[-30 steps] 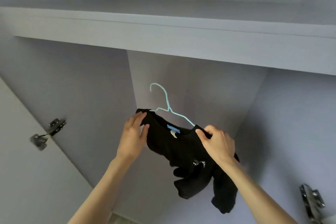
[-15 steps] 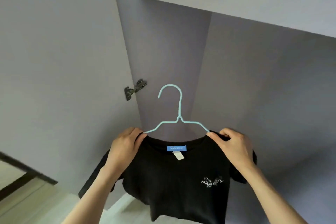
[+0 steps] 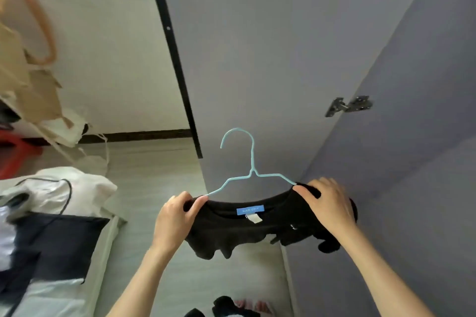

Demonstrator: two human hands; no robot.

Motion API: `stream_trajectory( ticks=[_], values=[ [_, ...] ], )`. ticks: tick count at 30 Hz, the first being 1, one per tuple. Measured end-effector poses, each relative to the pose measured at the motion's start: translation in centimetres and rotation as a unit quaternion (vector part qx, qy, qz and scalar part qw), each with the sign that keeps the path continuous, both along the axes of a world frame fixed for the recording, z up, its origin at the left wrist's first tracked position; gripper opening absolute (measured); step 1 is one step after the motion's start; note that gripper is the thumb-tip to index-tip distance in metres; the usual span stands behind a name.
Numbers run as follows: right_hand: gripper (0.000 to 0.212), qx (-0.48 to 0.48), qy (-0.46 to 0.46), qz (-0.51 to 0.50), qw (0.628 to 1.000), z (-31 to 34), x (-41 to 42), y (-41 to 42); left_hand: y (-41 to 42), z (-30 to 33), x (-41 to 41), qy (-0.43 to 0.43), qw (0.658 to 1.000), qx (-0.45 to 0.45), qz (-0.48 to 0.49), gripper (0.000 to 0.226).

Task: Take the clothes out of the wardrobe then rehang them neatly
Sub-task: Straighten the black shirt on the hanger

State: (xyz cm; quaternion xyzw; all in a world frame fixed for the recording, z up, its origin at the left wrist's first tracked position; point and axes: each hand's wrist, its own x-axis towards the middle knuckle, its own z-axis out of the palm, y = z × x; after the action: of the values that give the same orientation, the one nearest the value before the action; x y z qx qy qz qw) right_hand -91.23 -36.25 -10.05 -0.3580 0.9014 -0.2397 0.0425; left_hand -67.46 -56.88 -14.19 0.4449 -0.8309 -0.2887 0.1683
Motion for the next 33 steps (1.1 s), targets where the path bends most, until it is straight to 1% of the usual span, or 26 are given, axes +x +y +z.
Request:
stream_trajectory(
  ticks=[2,5,7,9,14,17,20,22,26,27,29,31,33],
  values=[
    [0.041,0.018,-0.004,0.042,0.999,-1.0,0.9,-1.8,1.0,-1.3,3.0,-0.003,0.998,0.038,0.056,0.045],
    [0.035,0.02,-0.047,0.109,0.993,-2.1,2.5,-4.5,2.7,-2.5,7.2,-0.001,0.989,0.072,0.132,0.051],
    [0.036,0.036,-0.071,0.159,0.984,-2.3,3.7,-6.6,3.8,-2.8,10.0,0.003,0.981,0.068,0.184,0.06],
    [0.037,0.06,-0.085,0.211,0.972,-1.9,5.6,-9.2,4.7,-2.6,13.0,0.011,0.969,0.055,0.239,0.065],
    [0.036,0.061,-0.086,0.344,0.933,-0.9,13.5,-16.3,6.2,-1.4,21.3,0.016,0.922,0.016,0.387,0.058],
    [0.037,0.075,-0.082,0.421,0.9,-0.6,20.5,-19.7,7.7,-1.2,27.0,-0.005,0.877,0.009,0.48,0.055],
    [0.032,0.102,-0.076,0.5,0.857,-0.7,28.1,-22.2,9.7,-2.1,33.2,0.033,0.824,0.017,0.566,0.049],
    [0.036,0.108,-0.064,0.54,0.832,-1.1,32.9,-23.5,11.2,-2.3,36.8,0.043,0.788,0.014,0.615,0.046],
    [0.034,0.09,-0.064,0.613,0.782,-1.4,41.9,-25.0,14.2,-0.9,42.3,0.03,0.719,-0.047,0.692,0.036],
    [0.034,0.092,-0.072,0.63,0.768,-1.4,44.1,-25.1,15.2,-0.5,43.5,0.023,0.703,-0.059,0.708,0.036],
    [0.039,0.092,-0.089,0.66,0.74,-1.4,48.1,-25.1,17.1,0.0,45.6,0.003,0.672,-0.073,0.737,0.037],
    [0.043,0.089,-0.102,0.685,0.716,-1.4,51.8,-25.0,18.7,0.6,47.3,-0.009,0.628,-0.085,0.774,0.034],
    [0.04,0.08,-0.118,0.71,0.69,-1.0,55.3,-24.9,20.1,1.3,48.9,-0.021,0.586,-0.096,0.805,0.03]
  ],
)
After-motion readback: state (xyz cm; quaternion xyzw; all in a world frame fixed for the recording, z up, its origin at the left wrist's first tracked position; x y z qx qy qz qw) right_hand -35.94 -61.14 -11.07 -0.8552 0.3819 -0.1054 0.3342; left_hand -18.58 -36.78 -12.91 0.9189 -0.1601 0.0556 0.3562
